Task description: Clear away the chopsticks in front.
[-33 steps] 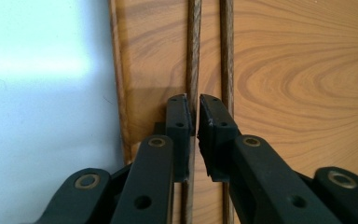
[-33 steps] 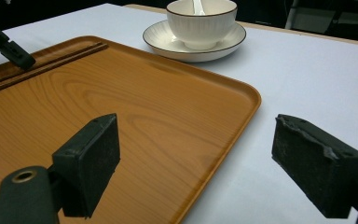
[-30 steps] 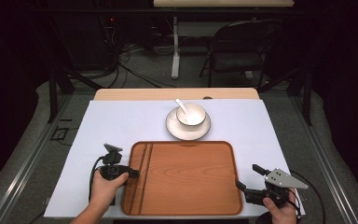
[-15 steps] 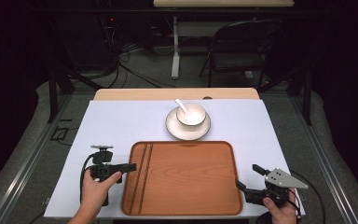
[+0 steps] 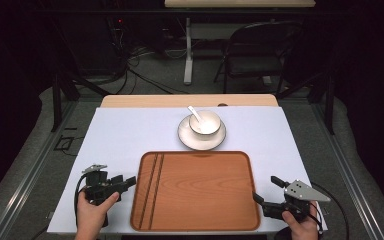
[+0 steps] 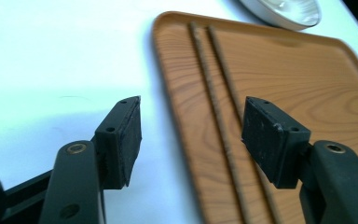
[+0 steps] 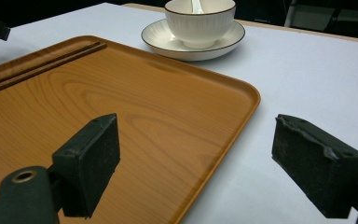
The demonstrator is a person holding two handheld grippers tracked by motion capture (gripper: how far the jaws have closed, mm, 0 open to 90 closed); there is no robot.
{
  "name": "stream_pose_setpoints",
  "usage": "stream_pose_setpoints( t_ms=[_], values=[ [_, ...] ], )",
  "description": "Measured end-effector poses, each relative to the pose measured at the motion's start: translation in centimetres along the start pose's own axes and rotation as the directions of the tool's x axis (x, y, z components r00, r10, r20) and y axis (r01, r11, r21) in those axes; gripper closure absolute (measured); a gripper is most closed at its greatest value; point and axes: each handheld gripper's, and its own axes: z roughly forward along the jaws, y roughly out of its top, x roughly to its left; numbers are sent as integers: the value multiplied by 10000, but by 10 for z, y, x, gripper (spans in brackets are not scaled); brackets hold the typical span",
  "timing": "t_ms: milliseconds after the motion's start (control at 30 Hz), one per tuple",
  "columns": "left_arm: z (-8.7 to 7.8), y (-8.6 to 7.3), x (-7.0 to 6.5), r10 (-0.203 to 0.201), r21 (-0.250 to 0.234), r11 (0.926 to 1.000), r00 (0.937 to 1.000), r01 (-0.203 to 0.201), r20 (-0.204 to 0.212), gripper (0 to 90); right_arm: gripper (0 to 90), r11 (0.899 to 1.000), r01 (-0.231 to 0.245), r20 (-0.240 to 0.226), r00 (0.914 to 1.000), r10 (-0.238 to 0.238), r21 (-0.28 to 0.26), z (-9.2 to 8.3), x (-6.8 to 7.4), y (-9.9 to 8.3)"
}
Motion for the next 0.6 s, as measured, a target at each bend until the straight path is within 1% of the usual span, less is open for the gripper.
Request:
stream_pose_setpoints(
  t_ms=[67, 133, 233, 267, 400, 467, 600],
  values=[
    [-1, -1, 3, -55, -161, 9999, 9999, 52, -149, 377, 148, 10000, -8, 3, 10000, 8, 4, 0, 0, 0],
    [-1, -3, 7, -184, -289, 9994, 9997, 179, -165, 377, 148, 10000, -17, 1, 10000, 17, 3, 0, 0, 0],
    [-1, -5, 11, -295, -409, 9988, 9991, 282, -319, 378, 148, 10000, -33, -7, 10000, 33, -3, 0, 0, 0],
    [-1, -7, 13, -369, -393, 9986, 9988, 356, -318, 378, 148, 10000, -31, -12, 10000, 31, -6, 0, 0, 0],
    [2, -10, 15, -459, -289, 9986, 9983, 449, -361, 379, 148, 10000, 0, -25, 10000, 0, -1, 0, 0, 0],
    [3, -10, 15, -453, -230, 9987, 9984, 445, -346, 379, 148, 10000, 15, -30, 10000, -16, -13, 0, 0, 0],
    [4, -10, 14, -428, -297, 9987, 9986, 419, -305, 379, 148, 10000, 31, -41, 10000, -31, -26, 0, 0, 0]
  ],
)
